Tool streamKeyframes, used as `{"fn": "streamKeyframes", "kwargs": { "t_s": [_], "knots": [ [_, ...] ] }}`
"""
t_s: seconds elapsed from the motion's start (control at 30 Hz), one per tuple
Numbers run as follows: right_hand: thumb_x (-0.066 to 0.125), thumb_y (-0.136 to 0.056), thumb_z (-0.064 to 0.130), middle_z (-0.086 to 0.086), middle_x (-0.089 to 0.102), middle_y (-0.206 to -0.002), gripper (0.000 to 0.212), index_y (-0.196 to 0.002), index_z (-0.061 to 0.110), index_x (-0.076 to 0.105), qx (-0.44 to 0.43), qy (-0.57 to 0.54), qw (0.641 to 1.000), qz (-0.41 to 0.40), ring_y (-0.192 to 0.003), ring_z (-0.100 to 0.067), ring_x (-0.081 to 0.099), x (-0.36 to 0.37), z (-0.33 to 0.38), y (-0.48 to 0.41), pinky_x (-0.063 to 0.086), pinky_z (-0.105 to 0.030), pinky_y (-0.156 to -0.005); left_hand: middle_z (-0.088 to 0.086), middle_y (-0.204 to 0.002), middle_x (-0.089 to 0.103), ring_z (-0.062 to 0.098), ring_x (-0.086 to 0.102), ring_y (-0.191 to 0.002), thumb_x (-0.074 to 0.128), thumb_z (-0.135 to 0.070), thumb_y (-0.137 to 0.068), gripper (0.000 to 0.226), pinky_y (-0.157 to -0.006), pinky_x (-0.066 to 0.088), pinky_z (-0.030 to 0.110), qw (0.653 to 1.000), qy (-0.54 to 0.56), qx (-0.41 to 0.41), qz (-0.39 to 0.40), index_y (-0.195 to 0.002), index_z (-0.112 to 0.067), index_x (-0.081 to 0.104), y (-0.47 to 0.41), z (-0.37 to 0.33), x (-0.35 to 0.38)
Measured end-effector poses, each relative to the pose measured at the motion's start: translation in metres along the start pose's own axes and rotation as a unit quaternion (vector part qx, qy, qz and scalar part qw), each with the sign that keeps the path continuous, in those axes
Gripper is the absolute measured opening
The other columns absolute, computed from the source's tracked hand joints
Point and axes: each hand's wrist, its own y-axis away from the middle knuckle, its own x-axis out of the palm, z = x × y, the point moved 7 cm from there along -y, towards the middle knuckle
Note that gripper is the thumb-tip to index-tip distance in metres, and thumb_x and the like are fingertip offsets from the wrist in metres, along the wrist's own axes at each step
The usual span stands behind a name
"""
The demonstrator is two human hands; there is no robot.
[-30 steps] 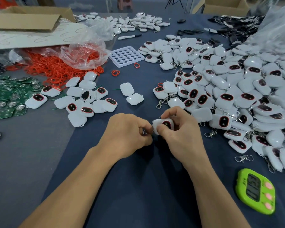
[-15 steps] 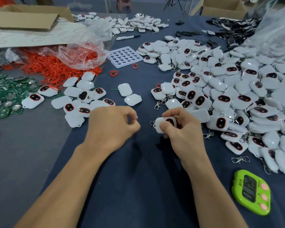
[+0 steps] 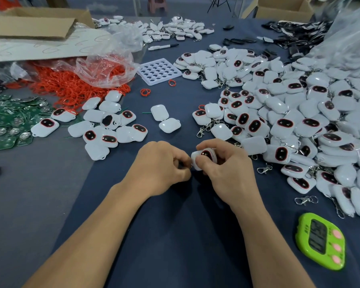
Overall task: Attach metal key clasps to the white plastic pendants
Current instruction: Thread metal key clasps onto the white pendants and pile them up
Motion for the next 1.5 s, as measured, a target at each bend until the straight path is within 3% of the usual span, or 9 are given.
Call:
{"fn": "streamKeyframes", "kwargs": {
  "t_s": [0.37, 0.67, 0.77, 0.9, 1.17, 1.3, 1.5],
  "knots": [
    [0.076, -0.092, 0.026, 0.017, 0.072, -0.088, 0.014, -0.09, 0.039, 0.074, -0.021, 0.048, 0.998, 0.035, -0.087, -0.002, 0.066, 0.004, 0.005, -0.002, 0.05, -0.011, -0.07, -0.01, -0.048, 0.048, 0.01, 0.041, -0.047, 0.075, -0.025, -0.079, 0.016, -0.046, 0.034, 0.017, 0.999, 0.029, 0.015, 0.016, -0.083, -0.04, 0.078, 0.003, 0.0, 0.002],
    [0.075, -0.092, 0.017, 0.01, 0.072, -0.082, 0.021, -0.084, 0.036, 0.074, -0.029, 0.077, 0.995, 0.047, -0.073, -0.001, 0.063, 0.004, 0.013, -0.003, 0.045, -0.008, -0.061, -0.019, -0.053, 0.055, 0.006, 0.047, -0.047, 0.075, -0.029, -0.077, 0.018, -0.044, 0.032, 0.013, 0.999, 0.004, 0.019, 0.026, -0.071, -0.045, 0.071, 0.002, -0.003, 0.001],
    [0.074, -0.092, 0.016, 0.012, 0.07, -0.081, 0.021, -0.085, 0.035, 0.074, -0.026, 0.089, 0.995, 0.046, -0.074, 0.005, 0.061, 0.005, 0.015, -0.003, 0.044, -0.006, -0.06, -0.017, -0.055, 0.057, 0.006, 0.046, -0.047, 0.075, -0.028, -0.077, 0.015, -0.044, 0.032, 0.013, 0.999, 0.01, 0.015, 0.032, -0.076, -0.043, 0.074, 0.002, -0.002, 0.001],
    [0.072, -0.093, 0.019, 0.011, 0.069, -0.078, 0.017, -0.085, 0.035, 0.073, -0.014, 0.097, 0.994, 0.041, -0.077, 0.003, 0.061, 0.007, 0.015, -0.004, 0.045, -0.007, -0.059, -0.015, -0.054, 0.056, 0.007, 0.044, -0.046, 0.075, -0.028, -0.077, 0.024, -0.045, 0.033, 0.016, 0.999, 0.023, 0.012, 0.031, -0.066, -0.048, 0.068, 0.002, -0.001, 0.001],
    [0.071, -0.093, 0.02, 0.012, 0.068, -0.078, 0.017, -0.085, 0.035, 0.072, -0.006, 0.104, 0.994, 0.034, -0.082, 0.002, 0.06, 0.008, 0.014, -0.006, 0.046, -0.008, -0.061, -0.012, -0.054, 0.057, 0.008, 0.042, -0.045, 0.074, -0.026, -0.078, 0.02, -0.043, 0.035, 0.02, 0.999, 0.036, 0.013, 0.025, -0.078, -0.045, 0.076, 0.001, 0.0, 0.001],
    [0.072, -0.092, 0.02, 0.013, 0.068, -0.082, 0.019, -0.084, 0.037, 0.072, -0.007, 0.118, 0.992, 0.05, -0.083, 0.002, 0.06, 0.01, 0.013, -0.006, 0.049, -0.013, -0.062, -0.014, -0.053, 0.057, 0.007, 0.042, -0.045, 0.074, -0.025, -0.076, 0.019, -0.043, 0.035, 0.018, 0.999, 0.046, 0.011, 0.025, -0.074, -0.044, 0.075, 0.0, 0.001, 0.001],
    [0.071, -0.092, 0.022, 0.023, 0.069, -0.08, 0.019, -0.086, 0.039, 0.072, 0.005, 0.053, 0.999, 0.012, -0.075, 0.004, 0.061, 0.006, 0.005, -0.004, 0.043, -0.006, -0.061, -0.01, -0.047, 0.05, 0.009, 0.039, -0.044, 0.073, -0.021, -0.076, 0.015, -0.043, 0.034, 0.017, 0.998, 0.046, 0.022, 0.022, -0.076, -0.036, 0.076, -0.001, 0.001, 0.002]
  ]
}}
